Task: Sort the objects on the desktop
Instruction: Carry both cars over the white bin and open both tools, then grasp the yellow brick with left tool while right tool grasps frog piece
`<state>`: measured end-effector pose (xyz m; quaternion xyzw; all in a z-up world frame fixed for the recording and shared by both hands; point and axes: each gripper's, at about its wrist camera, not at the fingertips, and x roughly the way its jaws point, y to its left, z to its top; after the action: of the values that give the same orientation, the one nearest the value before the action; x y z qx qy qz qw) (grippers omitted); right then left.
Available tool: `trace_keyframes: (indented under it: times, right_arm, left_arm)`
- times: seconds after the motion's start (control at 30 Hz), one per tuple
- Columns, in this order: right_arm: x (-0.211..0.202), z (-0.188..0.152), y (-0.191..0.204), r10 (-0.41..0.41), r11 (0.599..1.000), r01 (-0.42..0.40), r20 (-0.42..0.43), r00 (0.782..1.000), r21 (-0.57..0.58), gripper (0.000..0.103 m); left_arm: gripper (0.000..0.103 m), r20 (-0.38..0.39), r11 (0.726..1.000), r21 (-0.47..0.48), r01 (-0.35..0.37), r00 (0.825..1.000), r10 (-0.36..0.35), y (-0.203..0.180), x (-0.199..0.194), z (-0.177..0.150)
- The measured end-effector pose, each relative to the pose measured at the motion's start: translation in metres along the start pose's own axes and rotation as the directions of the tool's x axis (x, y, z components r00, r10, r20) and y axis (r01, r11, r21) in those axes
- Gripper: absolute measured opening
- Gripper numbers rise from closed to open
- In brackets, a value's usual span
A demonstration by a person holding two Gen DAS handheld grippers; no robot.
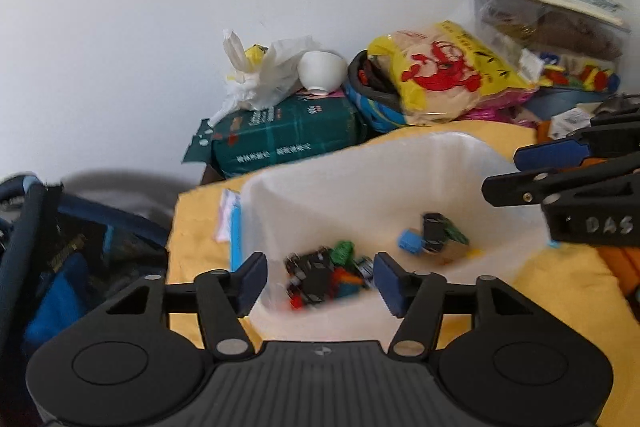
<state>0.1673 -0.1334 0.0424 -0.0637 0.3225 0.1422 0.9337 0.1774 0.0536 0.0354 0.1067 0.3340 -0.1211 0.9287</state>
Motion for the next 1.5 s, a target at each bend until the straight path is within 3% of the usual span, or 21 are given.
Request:
trace_keyframes:
  times: [0.23,0.37,0.43,0.53,0.63,0.67,0.77,0.87,0.93,1.1,1.2,1.27,1.37,1.43,1.5]
  right_arm:
    - [-0.027,-0.064,0.013,0.019,0.998,-0.02,-0.02,1.0,-0.054,0.043]
    - [-0.02,-0.1,0.024,0.026,0.999,-0.029,-0.077,0.997,-0.046,0.043]
    - [-0.014,-0.115,0.028,0.018,0.999,-0.022,-0.111,0.994,-0.033,0.043]
    - [-0.009,-0.13,0.031,0.017,1.0,-0.018,-0.165,0.986,-0.008,0.043]
    - [-0.012,-0.139,0.028,0.021,1.0,-0.018,-0.183,0.983,0.018,0.043]
    - [-0.013,-0.141,0.027,0.014,1.0,-0.011,-0.182,0.983,0.02,0.043]
    - [-0.015,-0.147,0.021,-0.01,0.999,0.017,-0.188,0.982,0.035,0.043]
    - [-0.017,-0.155,0.016,-0.021,0.997,0.035,-0.203,0.979,0.063,0.043]
    - [-0.019,-0.161,0.015,-0.03,0.997,0.045,-0.217,0.976,0.068,0.043]
    - [-0.023,-0.17,0.01,-0.05,0.994,0.07,-0.229,0.972,0.079,0.043]
    - [-0.018,-0.178,0.005,-0.06,0.993,0.081,-0.236,0.97,0.081,0.043]
    - [-0.012,-0.183,0.004,-0.074,0.995,0.087,-0.234,0.97,0.047,0.043]
    - [-0.005,-0.186,0.004,-0.138,0.99,0.137,-0.244,0.96,-0.023,0.043]
    - [-0.002,-0.189,-0.001,-0.145,0.989,0.144,-0.255,0.956,-0.023,0.043]
    - [0.002,-0.193,-0.005,-0.139,0.99,0.139,-0.271,0.952,-0.019,0.042]
  left_arm:
    - [0.065,-0.108,1.0,0.003,0.008,0.994,-0.008,-0.017,0.006,-0.079]
    - [0.065,-0.189,1.0,0.0,0.026,0.982,-0.026,-0.024,0.042,-0.099]
    - [0.06,-0.18,0.999,0.003,0.034,0.983,-0.033,-0.024,0.059,-0.103]
    - [0.052,-0.191,0.991,0.105,0.089,0.979,-0.067,-0.033,0.078,-0.108]
    - [0.052,-0.235,0.963,0.234,0.131,0.969,-0.075,-0.037,0.093,-0.114]
    - [0.051,-0.214,0.957,0.242,0.159,0.971,-0.107,-0.034,0.095,-0.115]
    - [0.039,-0.235,0.954,0.204,0.22,0.957,-0.171,-0.022,0.106,-0.108]
    - [0.039,-0.243,0.96,0.159,0.23,0.952,-0.188,-0.013,0.113,-0.1]
    - [0.039,-0.282,0.954,0.139,0.266,0.934,-0.219,-0.013,0.112,-0.098]
    - [0.039,-0.338,0.966,0.099,0.24,0.921,-0.195,-0.041,0.063,-0.11]
    - [0.039,-0.354,0.976,-0.05,0.213,0.91,-0.217,-0.066,0.031,-0.137]
    - [0.039,-0.347,0.977,-0.104,0.189,0.913,-0.213,-0.08,0.022,-0.152]
    - [0.04,-0.292,0.986,-0.081,0.147,0.942,-0.164,-0.089,0.011,-0.163]
    - [0.048,-0.224,0.988,-0.033,0.15,0.963,-0.154,-0.087,-0.005,-0.162]
    - [0.051,-0.179,0.981,-0.023,0.191,0.965,-0.192,-0.079,-0.019,-0.163]
